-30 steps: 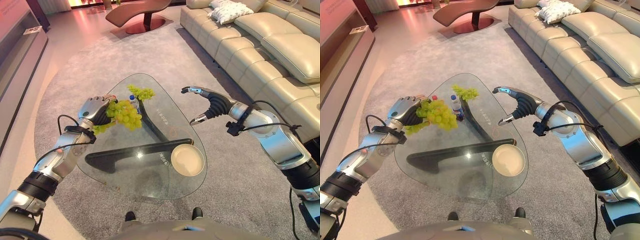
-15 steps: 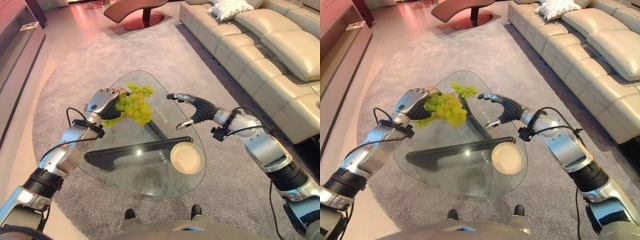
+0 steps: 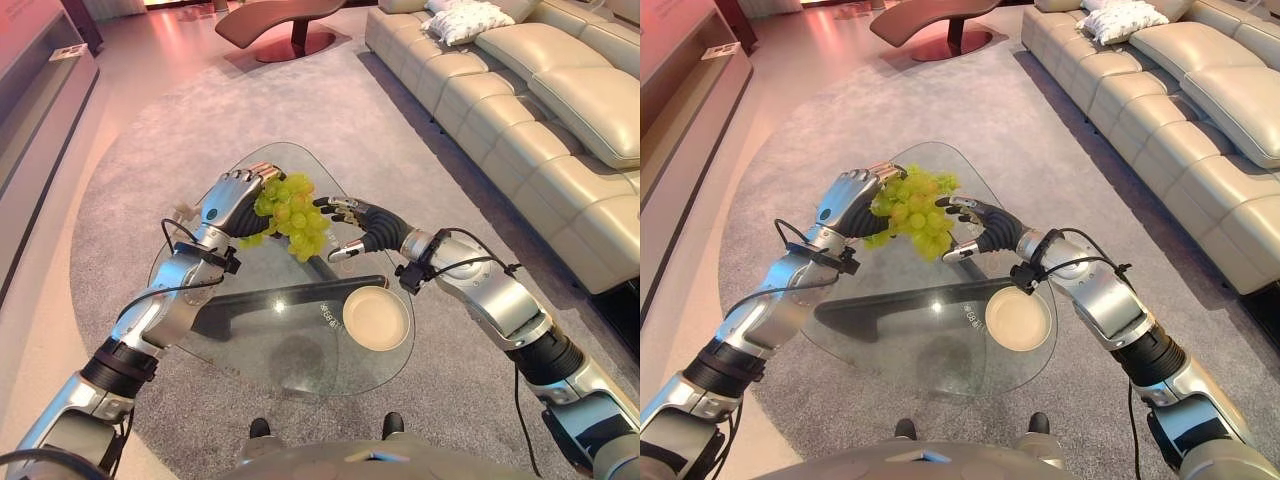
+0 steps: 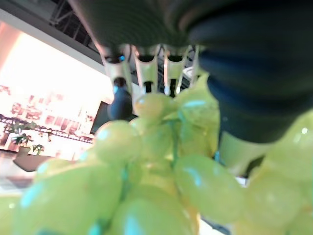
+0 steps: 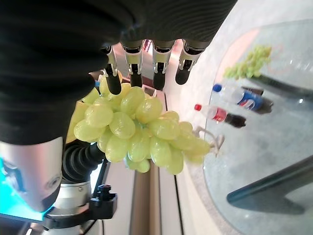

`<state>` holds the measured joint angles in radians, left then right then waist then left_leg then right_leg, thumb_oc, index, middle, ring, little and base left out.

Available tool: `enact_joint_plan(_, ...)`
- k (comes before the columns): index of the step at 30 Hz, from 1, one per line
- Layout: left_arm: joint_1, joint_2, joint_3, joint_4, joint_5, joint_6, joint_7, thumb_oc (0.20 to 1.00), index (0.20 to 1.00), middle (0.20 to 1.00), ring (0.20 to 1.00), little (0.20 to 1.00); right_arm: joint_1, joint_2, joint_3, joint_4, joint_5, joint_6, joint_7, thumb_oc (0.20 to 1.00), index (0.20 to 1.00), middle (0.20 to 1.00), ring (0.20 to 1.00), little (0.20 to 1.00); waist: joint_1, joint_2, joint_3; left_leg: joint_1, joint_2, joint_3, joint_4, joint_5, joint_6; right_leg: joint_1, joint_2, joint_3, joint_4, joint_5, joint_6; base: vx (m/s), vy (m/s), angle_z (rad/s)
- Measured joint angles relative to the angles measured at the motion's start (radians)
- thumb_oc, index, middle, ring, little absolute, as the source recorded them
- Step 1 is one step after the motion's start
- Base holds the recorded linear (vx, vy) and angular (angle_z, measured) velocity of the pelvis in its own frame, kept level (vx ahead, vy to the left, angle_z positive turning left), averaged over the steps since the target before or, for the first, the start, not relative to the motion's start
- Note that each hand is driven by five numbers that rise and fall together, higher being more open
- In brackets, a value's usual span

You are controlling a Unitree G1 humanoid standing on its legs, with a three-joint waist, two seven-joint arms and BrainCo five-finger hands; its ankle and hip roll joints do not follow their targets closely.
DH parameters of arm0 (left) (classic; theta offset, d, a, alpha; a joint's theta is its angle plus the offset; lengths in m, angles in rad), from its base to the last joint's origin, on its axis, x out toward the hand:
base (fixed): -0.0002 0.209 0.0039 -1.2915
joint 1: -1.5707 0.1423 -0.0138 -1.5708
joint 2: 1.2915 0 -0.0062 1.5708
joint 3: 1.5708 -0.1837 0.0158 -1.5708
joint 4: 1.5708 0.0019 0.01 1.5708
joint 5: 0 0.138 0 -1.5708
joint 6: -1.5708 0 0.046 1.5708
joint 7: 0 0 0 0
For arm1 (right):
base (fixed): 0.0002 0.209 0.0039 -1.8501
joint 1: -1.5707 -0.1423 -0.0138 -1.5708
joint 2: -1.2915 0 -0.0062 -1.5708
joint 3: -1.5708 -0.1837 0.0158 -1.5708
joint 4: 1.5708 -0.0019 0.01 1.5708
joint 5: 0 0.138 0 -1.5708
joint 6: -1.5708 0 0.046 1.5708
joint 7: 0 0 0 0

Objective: Pick up fruits into the plate

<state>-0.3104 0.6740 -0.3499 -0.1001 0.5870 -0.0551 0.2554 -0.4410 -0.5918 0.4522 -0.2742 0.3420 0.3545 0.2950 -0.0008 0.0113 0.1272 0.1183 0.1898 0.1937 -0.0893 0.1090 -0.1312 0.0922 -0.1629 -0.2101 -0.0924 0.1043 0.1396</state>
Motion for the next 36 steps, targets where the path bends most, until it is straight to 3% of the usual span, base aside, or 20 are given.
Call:
enact_joint_plan(12,0.001,0.001,0.000,0.000,-0.019,0.001,-0.001,0.200,0.200,0.200,0.200,0.200,0.003,0.049,0.002,0.018,0.055,0.002,-0.055,1.000,1.000,1.000,1.000,1.000,0.001,-0.013,-0.008,-0.001,-0.002,-0.002,0.000,0.000,0.000,0.000,-0.002,-0.002,0.000,0.000,0.000,0.00,0.000,0.00)
enact_joint_plan(22,0.046,-0.021,-0.001,0.000,-0.038,0.005,-0.003,0.200,0.200,0.200,0.200,0.200,0.039,0.105,0.002,0.018,0.079,-0.014,-0.167,1.000,1.000,1.000,1.000,1.000,0.000,-0.012,-0.010,0.000,-0.004,-0.003,0.000,0.000,0.000,0.000,-0.004,-0.001,0.000,0.000,0.000,0.00,0.000,0.00)
enact_joint_plan(30,0.046,-0.034,-0.005,-0.006,-0.038,-0.008,0.019,0.200,0.200,0.200,0.200,0.200,0.048,0.190,-0.003,0.018,0.114,-0.071,-0.332,1.000,1.000,1.000,1.000,1.000,-0.005,-0.003,-0.015,0.001,-0.006,0.000,0.000,0.000,0.000,0.000,-0.006,0.001,0.000,0.000,0.000,0.00,0.000,0.00)
enact_joint_plan(36,0.046,-0.040,-0.005,-0.007,-0.038,-0.015,0.022,0.200,0.200,0.200,0.200,0.200,0.049,0.215,-0.002,0.019,0.178,-0.047,-0.351,1.000,1.000,1.000,1.000,1.000,-0.003,0.013,-0.025,0.002,-0.006,0.001,0.000,0.000,0.000,0.000,-0.006,0.002,0.000,0.000,0.000,0.00,0.000,0.00)
